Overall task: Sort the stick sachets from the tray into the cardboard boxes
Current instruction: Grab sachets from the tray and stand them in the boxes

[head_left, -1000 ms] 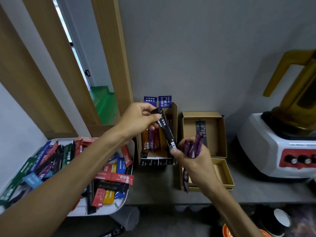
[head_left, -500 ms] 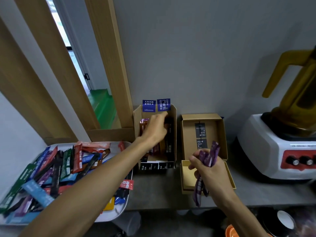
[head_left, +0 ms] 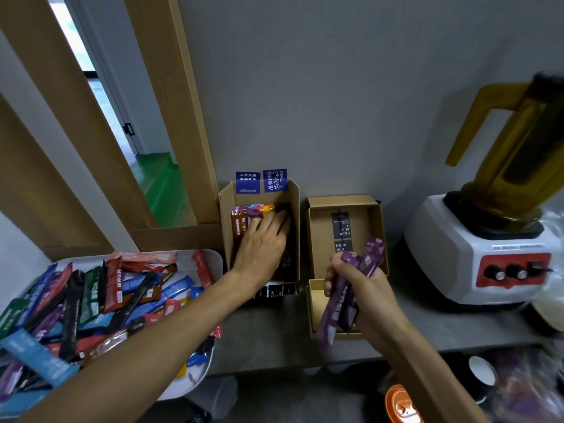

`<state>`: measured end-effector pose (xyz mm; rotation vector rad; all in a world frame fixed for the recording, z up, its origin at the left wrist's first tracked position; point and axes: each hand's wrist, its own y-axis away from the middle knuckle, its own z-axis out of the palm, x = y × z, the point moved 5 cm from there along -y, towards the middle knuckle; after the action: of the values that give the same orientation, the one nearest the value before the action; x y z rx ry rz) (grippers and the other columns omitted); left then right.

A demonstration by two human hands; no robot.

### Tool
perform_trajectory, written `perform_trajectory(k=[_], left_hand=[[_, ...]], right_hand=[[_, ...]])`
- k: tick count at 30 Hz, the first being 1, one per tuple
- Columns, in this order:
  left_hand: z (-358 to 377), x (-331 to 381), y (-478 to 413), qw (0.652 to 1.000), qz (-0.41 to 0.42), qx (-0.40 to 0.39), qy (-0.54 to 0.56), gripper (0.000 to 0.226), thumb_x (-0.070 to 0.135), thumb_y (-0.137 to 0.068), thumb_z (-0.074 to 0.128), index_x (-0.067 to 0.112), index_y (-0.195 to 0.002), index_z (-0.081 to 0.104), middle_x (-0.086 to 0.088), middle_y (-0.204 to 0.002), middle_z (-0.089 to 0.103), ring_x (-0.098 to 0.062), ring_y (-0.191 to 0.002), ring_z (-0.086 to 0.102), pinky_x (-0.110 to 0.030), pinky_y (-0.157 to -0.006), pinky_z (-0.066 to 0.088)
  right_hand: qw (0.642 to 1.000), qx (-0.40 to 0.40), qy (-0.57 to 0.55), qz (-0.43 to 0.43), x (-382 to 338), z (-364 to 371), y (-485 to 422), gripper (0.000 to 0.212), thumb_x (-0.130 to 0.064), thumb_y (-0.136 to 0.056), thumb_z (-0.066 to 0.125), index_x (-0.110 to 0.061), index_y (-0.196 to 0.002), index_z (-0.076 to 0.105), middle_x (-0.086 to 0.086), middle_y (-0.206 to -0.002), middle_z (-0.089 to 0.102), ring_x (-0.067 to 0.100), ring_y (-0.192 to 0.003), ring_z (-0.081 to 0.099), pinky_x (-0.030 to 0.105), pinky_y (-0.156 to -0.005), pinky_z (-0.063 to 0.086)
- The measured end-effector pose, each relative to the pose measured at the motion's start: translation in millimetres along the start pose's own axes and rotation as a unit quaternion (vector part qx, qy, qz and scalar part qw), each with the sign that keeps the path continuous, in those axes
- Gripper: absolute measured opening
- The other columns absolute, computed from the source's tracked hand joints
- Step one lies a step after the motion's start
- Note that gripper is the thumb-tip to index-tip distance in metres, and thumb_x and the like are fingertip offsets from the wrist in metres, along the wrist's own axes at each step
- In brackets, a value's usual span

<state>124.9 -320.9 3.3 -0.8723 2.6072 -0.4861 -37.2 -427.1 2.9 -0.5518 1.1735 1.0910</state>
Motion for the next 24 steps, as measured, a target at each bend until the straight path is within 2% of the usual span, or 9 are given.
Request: perform_trajectory(k=[3, 8, 9, 11, 13, 16, 20, 22, 24], left_hand=[[5.8, 2.3, 1.9, 1.000, 0.004, 0.004, 0.000, 0.059, 0.006, -0.075, 0.075, 0.006, -0.131, 0.059, -0.016, -0.138, 0.056, -0.032, -0.131, 0.049, -0.047, -0.105, 0.043], [-8.7, 0.1, 3.9, 0.995, -0.029, 0.038, 0.086, 0.061, 0.010, -0.074, 0.081, 0.007, -0.130, 0.057, -0.014, -0.135, 0.057, -0.031, -0.128, 0.052, -0.046, -0.104, 0.045], [-19.1, -1.7, 8.3, 0.985, -0.061, 0.051, 0.154, 0.056, 0.014, -0.079, 0.079, 0.009, -0.130, 0.057, -0.011, -0.134, 0.056, -0.027, -0.127, 0.052, -0.043, -0.105, 0.045], [-47.0, 0.8, 28.9, 0.929, -0.126, 0.070, 0.341, 0.035, 0.024, -0.092, 0.066, 0.017, -0.126, 0.058, 0.000, -0.125, 0.057, -0.015, -0.118, 0.054, -0.031, -0.100, 0.047], [-72.9, 20.8, 55.6, 0.890, -0.117, 0.034, 0.440, 0.025, 0.040, -0.095, 0.056, 0.027, -0.116, 0.059, 0.014, -0.111, 0.055, 0.000, -0.105, 0.052, -0.022, -0.092, 0.045], [-82.5, 57.0, 88.6, 0.902, -0.084, -0.053, 0.420, 0.044, 0.060, -0.084, 0.061, 0.040, -0.122, 0.048, 0.027, -0.112, 0.042, 0.010, -0.103, 0.038, -0.013, -0.089, 0.038], [-73.5, 60.9, 105.1, 0.885, -0.154, -0.028, 0.438, 0.034, 0.038, -0.093, 0.063, 0.040, -0.123, 0.048, 0.027, -0.116, 0.045, 0.010, -0.107, 0.048, -0.009, -0.085, 0.047], [-71.9, 48.3, 111.7, 0.814, -0.244, -0.022, 0.527, 0.020, 0.026, -0.095, 0.063, 0.037, -0.111, 0.058, 0.022, -0.105, 0.062, 0.007, -0.099, 0.059, -0.010, -0.079, 0.050], [-69.2, 43.3, 116.2, 0.697, -0.305, -0.047, 0.648, 0.020, 0.019, -0.095, 0.062, 0.036, -0.106, 0.064, 0.018, -0.099, 0.071, 0.002, -0.095, 0.066, -0.014, -0.077, 0.053]], right_hand=[[0.998, -0.002, -0.063, -0.005, -6.0, 4.3, 1.1, 0.022, -0.020, -0.098, 0.057, -0.003, -0.110, 0.064, 0.015, -0.095, 0.071, 0.027, -0.087, 0.070, 0.037, -0.082, 0.056], [0.998, 0.033, -0.037, -0.028, -12.6, 2.6, -0.6, 0.027, -0.022, -0.102, 0.050, -0.002, -0.116, 0.062, 0.015, -0.111, 0.074, 0.027, -0.108, 0.070, 0.042, -0.096, 0.052], [0.998, 0.040, -0.035, -0.030, -14.4, 2.0, -1.0, 0.030, -0.023, -0.102, 0.051, 0.000, -0.118, 0.061, 0.013, -0.110, 0.075, 0.025, -0.107, 0.070, 0.041, -0.095, 0.052], [0.998, 0.049, -0.041, -0.030, -18.4, 1.8, -1.6, 0.030, -0.025, -0.100, 0.054, 0.001, -0.113, 0.062, 0.009, -0.097, 0.072, 0.023, -0.092, 0.069, 0.035, -0.086, 0.054], [0.997, 0.061, -0.037, -0.031, -21.4, 4.1, -2.7, 0.022, -0.028, -0.099, 0.057, -0.007, -0.099, 0.061, 0.005, -0.079, 0.058, 0.017, -0.073, 0.059, 0.032, -0.075, 0.051], [0.996, 0.079, -0.011, -0.035, -20.9, 12.6, -6.3, 0.025, -0.031, -0.098, 0.059, -0.006, -0.103, 0.055, 0.005, -0.082, 0.054, 0.017, -0.078, 0.058, 0.034, -0.079, 0.049], [0.998, 0.060, -0.025, -0.023, -17.4, 28.5, -7.6, 0.028, -0.032, -0.096, 0.061, -0.008, -0.109, 0.056, 0.004, -0.087, 0.060, 0.018, -0.084, 0.063, 0.037, -0.081, 0.050], [0.999, 0.024, -0.003, -0.030, -19.1, 33.6, -7.0, 0.024, -0.034, -0.095, 0.063, -0.012, -0.099, 0.056, 0.002, -0.081, 0.060, 0.018, -0.079, 0.064, 0.039, -0.083, 0.053], [0.999, -0.005, 0.015, -0.039, -20.1, 37.1, -5.7, 0.026, -0.034, -0.091, 0.066, -0.012, -0.100, 0.058, 0.001, -0.076, 0.062, 0.018, -0.077, 0.067, 0.040, -0.086, 0.056]])
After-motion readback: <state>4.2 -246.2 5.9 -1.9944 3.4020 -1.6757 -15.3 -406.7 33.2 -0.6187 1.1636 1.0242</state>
